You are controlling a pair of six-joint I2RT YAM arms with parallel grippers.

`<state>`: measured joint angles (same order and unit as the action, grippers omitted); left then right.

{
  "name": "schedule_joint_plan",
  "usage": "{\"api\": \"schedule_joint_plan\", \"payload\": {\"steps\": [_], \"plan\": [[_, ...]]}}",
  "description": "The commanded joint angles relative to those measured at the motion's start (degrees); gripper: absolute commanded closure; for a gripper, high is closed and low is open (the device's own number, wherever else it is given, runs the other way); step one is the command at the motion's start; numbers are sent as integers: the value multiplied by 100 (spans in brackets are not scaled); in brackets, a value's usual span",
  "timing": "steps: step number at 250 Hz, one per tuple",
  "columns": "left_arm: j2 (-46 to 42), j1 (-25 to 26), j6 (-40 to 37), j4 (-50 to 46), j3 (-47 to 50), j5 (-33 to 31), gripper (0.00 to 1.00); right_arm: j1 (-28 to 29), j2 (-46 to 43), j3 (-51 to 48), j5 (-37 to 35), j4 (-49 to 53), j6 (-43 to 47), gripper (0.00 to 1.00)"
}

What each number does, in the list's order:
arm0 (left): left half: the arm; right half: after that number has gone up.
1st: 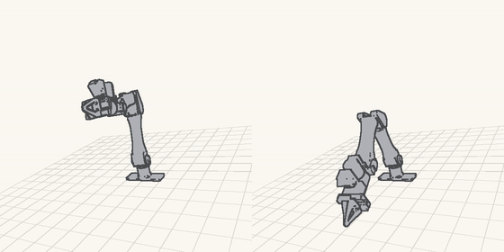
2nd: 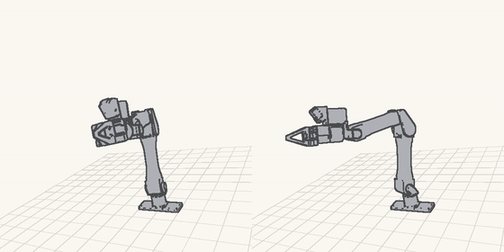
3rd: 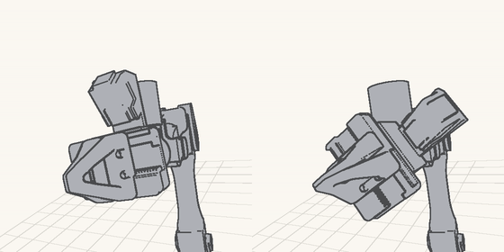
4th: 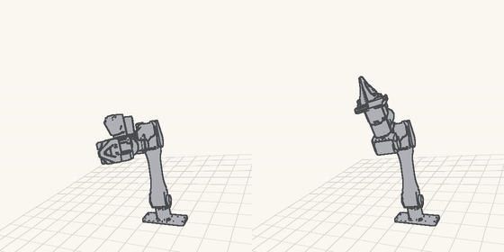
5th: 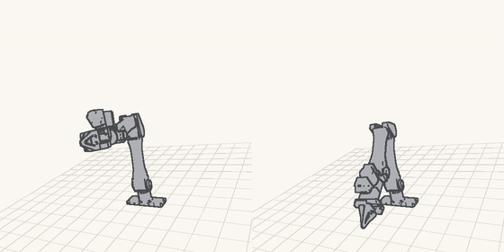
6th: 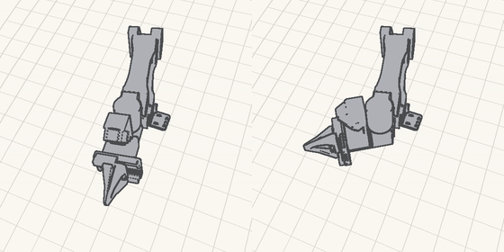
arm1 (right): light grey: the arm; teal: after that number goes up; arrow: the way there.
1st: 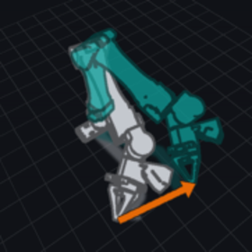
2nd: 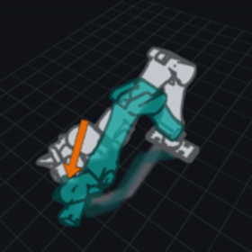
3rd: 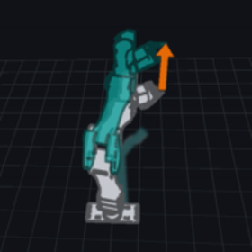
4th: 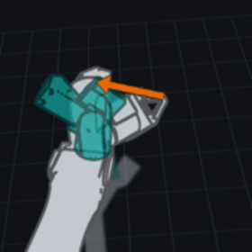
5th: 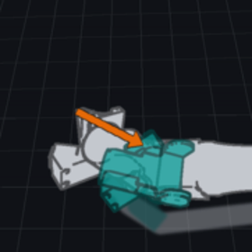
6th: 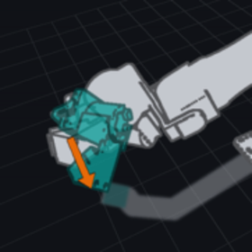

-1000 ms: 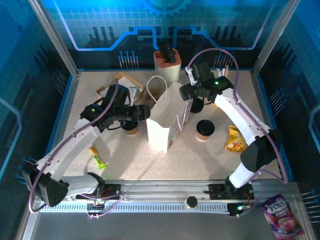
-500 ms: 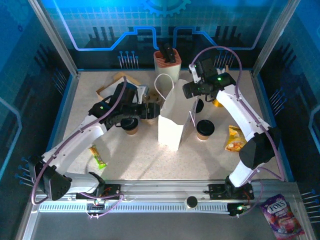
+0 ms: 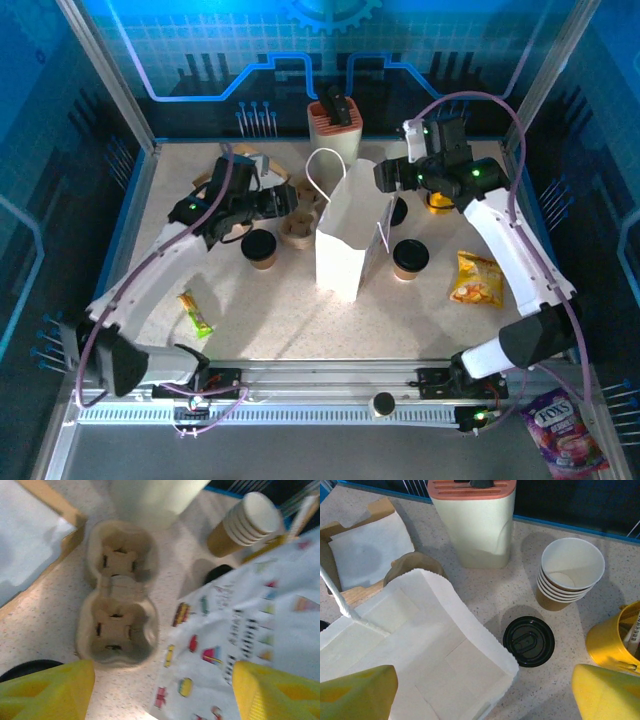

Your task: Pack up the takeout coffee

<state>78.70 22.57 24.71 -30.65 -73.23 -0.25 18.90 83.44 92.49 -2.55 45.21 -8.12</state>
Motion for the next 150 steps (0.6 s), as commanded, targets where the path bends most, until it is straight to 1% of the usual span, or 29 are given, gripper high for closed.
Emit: {"api": "schedule_joint_plan", "payload": {"steps": [1,42,98,126,150], "plan": [[603,-42,-283,-198,-382,-441,27,-173,-308,-217,79,-58,-56,9],[1572,-22,-486,-433,-987,-581,31,-292,-554,-423,97,-13,-75,9],[2773,173,-748,-1017,-1973,-874,37,-307,-669,-598,150,-61,-155,9],[3141,196,-788,-1193,-2309,-1025,41,-304,-662,-601,176,-39,-138,9],[3355,237,-811,-1263,-2532,-1030,43,-309,-680,-665,157,-54,-131,9]]}}
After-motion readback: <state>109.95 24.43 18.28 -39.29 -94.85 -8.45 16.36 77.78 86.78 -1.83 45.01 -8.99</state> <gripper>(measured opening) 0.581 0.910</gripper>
